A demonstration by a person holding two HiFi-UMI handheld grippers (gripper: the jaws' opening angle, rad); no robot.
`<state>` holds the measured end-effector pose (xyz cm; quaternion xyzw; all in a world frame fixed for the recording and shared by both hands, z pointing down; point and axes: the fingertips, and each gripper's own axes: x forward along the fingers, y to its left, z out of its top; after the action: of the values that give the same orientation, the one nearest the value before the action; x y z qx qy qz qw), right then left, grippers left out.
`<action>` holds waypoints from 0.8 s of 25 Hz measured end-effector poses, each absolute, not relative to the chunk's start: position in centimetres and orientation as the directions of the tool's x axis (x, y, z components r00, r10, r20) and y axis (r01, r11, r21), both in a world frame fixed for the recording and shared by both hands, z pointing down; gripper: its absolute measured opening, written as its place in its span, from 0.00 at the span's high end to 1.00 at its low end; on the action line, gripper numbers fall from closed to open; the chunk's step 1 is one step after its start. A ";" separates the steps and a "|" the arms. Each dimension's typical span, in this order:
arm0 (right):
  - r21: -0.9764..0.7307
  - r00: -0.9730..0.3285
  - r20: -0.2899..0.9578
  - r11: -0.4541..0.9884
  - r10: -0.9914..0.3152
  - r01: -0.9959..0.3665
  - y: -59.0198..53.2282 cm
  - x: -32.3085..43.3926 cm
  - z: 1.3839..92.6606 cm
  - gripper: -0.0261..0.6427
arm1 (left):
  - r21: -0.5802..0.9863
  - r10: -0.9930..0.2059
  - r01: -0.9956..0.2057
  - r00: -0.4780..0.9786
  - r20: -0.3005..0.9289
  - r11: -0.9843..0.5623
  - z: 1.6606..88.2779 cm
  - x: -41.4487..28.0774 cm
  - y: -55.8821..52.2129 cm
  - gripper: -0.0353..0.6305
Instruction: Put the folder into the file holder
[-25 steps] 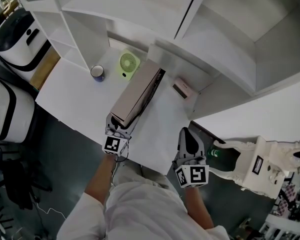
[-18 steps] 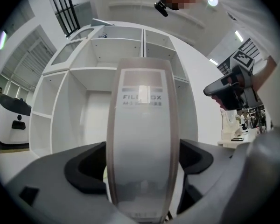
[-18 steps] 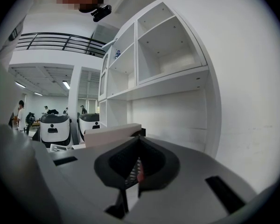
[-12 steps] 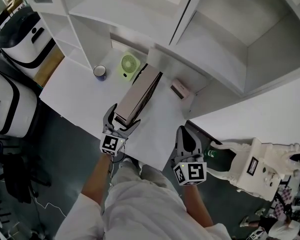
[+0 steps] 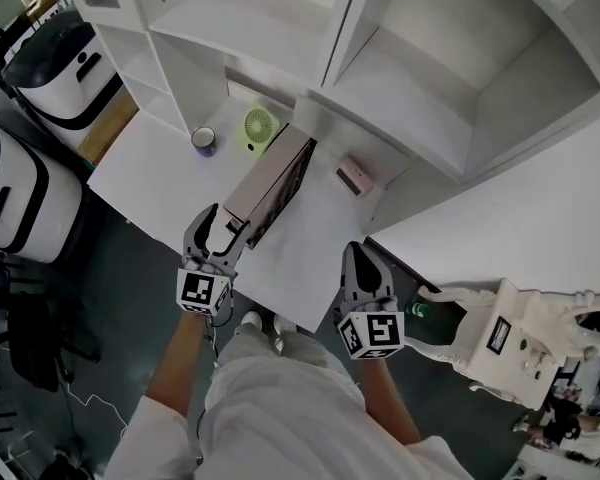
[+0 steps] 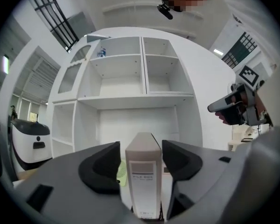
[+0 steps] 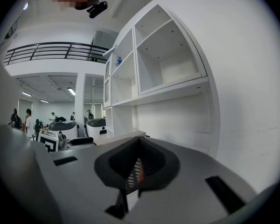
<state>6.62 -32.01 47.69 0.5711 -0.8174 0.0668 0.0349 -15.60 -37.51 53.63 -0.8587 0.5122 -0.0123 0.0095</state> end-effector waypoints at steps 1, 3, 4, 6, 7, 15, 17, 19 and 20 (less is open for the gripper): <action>-0.073 -0.353 0.128 0.346 -0.927 -0.935 -31.9 6.6 47.5 0.97 | -0.041 -0.892 -0.891 0.452 0.011 -0.452 52.9 -15.9 -37.0 0.57; -0.082 -0.372 0.116 0.364 -0.921 -0.928 -31.8 6.6 46.9 0.97 | -0.060 -0.916 -0.914 0.401 0.011 -0.401 51.5 -16.5 -36.1 0.69; -0.086 -0.383 0.109 0.375 -0.917 -0.923 -31.8 6.6 46.7 0.97 | -0.068 -0.928 -0.925 0.373 0.014 -0.373 50.9 -16.8 -35.6 0.74; -0.090 -0.408 0.098 0.400 -0.908 -0.912 -31.8 6.7 46.4 0.97 | -0.079 -0.949 -0.945 0.316 0.019 -0.317 49.8 -17.0 -34.5 0.87; -0.090 -0.422 0.091 0.414 -0.902 -0.906 -31.8 6.7 46.2 0.97 | -0.085 -0.957 -0.953 0.291 0.021 -0.292 49.2 -16.8 -33.8 0.91; -0.077 -0.548 0.059 0.543 -0.835 -0.836 -30.6 5.4 45.7 0.97 | -0.076 -0.995 -0.992 0.096 0.012 -0.096 45.6 -15.4 -27.6 0.96; -0.063 -0.576 0.054 0.573 -0.815 -0.817 -29.6 4.6 45.7 0.97 | -0.080 -0.998 -0.994 0.070 0.008 -0.070 45.1 -14.9 -25.7 0.96; -0.048 -0.594 0.053 0.592 -0.803 -0.805 -28.8 3.9 45.5 0.97 | -0.095 -0.999 -0.994 0.046 0.005 -0.046 44.8 -14.8 -24.0 0.96; -0.044 -0.601 0.052 0.599 -0.798 -0.799 -28.1 3.6 45.4 0.97 | -0.092 -1.000 -0.995 0.031 0.003 -0.031 44.6 -14.8 -23.1 0.96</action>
<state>3.58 -28.12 45.40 0.4466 -0.8941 0.0313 0.0135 -14.78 -23.07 44.56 -0.7172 0.6953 -0.0332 0.0319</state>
